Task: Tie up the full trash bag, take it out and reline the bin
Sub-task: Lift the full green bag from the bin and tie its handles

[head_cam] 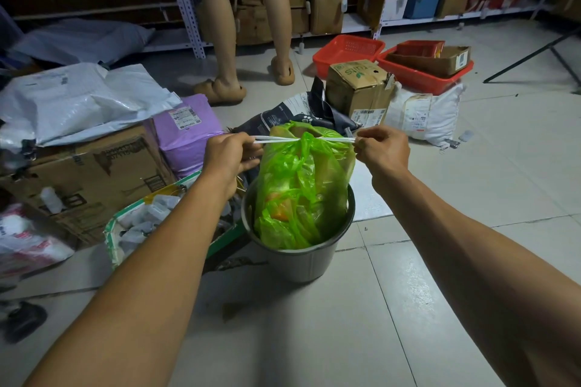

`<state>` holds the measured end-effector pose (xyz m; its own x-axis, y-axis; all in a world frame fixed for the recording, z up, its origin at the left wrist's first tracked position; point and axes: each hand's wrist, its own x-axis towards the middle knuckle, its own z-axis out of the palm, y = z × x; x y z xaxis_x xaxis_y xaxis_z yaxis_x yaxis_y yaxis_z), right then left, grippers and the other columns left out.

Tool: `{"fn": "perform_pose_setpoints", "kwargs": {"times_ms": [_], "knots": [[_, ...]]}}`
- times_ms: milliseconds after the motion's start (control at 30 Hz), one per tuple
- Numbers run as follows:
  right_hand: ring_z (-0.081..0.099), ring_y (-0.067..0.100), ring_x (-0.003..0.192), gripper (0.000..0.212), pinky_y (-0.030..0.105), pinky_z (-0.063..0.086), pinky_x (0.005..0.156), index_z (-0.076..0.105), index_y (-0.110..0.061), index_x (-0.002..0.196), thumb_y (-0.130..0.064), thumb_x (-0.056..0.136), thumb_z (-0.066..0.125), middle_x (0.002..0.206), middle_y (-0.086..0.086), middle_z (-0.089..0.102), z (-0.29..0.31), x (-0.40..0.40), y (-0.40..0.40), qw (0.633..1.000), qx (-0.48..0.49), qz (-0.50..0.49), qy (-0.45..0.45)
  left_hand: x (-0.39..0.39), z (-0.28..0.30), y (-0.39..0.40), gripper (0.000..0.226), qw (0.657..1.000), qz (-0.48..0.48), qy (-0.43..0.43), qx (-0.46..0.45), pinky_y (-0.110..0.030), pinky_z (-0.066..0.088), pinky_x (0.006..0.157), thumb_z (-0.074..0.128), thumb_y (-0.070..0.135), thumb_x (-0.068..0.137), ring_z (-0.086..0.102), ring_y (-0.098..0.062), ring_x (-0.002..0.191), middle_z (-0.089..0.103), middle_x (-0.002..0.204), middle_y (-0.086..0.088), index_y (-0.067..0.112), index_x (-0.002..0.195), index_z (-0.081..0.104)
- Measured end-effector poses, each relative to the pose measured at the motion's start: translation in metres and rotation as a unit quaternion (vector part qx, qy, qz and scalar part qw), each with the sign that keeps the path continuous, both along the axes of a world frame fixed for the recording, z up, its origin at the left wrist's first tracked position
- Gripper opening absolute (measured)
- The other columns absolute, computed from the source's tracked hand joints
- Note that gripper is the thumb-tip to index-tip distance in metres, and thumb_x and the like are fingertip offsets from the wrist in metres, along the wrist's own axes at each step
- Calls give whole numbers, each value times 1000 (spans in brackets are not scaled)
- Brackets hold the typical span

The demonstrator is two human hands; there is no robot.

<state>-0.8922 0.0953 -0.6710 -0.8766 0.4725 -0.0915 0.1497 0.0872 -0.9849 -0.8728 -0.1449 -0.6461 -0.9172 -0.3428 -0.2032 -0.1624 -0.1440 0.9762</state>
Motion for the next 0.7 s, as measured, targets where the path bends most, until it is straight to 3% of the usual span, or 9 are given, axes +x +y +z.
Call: {"fn": "perform_pose_setpoints", "kwargs": {"times_ms": [100, 267, 367, 467, 533, 633, 700], "knots": [[73, 19, 72, 21, 41, 62, 77, 70, -26, 63, -8, 74, 71, 72, 0, 73, -2, -2, 3, 1000, 2, -13, -2, -2, -2, -3, 14, 1000, 15, -1, 15, -31, 57, 68, 53, 1, 86, 67, -14, 58, 66, 51, 1, 6, 78, 63], [72, 21, 79, 17, 43, 61, 78, 69, -28, 67, -11, 72, 68, 79, 0, 74, -6, -3, 2, 1000, 17, -8, -6, -6, -5, 0, 16, 998, 19, 18, 49, -32, 58, 71, 53, 3, 86, 69, -17, 65, 67, 53, 1, 8, 75, 64], [70, 23, 83, 20, 42, 61, 79, 69, -26, 90, -17, 73, 63, 96, 9, 72, -10, -4, -2, 1000, -1, 25, -3, -10, -5, 3, 15, 991, -21, 28, 127, -30, 56, 65, 51, 9, 91, 72, -18, 66, 70, 66, -2, 9, 80, 61], [64, 21, 78, 35, 30, 55, 65, 60, -16, 113, -30, 82, 68, 109, 19, 67, -14, -4, -5, 997, -48, 52, -6, -9, -6, 5, 17, 984, -87, 23, 153, -28, 54, 65, 51, 17, 96, 71, -17, 70, 72, 79, -4, 11, 87, 64], [61, 23, 80, 48, 32, 55, 64, 55, -14, 116, -41, 79, 72, 113, 19, 64, -17, -4, -6, 997, -41, 64, -19, -8, -8, 4, 13, 984, -129, 36, 121, -27, 53, 67, 53, 17, 97, 70, -16, 75, 74, 80, 0, 14, 92, 66], [64, 23, 92, 54, 41, 58, 79, 57, -14, 118, -43, 77, 77, 114, 12, 64, -18, -2, -5, 997, 13, 68, -20, -5, -13, 4, 12, 986, -152, 69, 5, -22, 53, 70, 63, 2, 89, 67, -15, 83, 71, 89, -1, 14, 93, 66], [65, 21, 95, 52, 26, 58, 71, 61, -15, 122, -38, 79, 79, 110, 7, 65, -19, 0, -4, 995, 40, 90, 2, -5, -17, 4, 17, 985, -131, 80, -75, -23, 55, 71, 70, -3, 83, 67, -13, 80, 71, 89, -4, 13, 86, 64]]}}
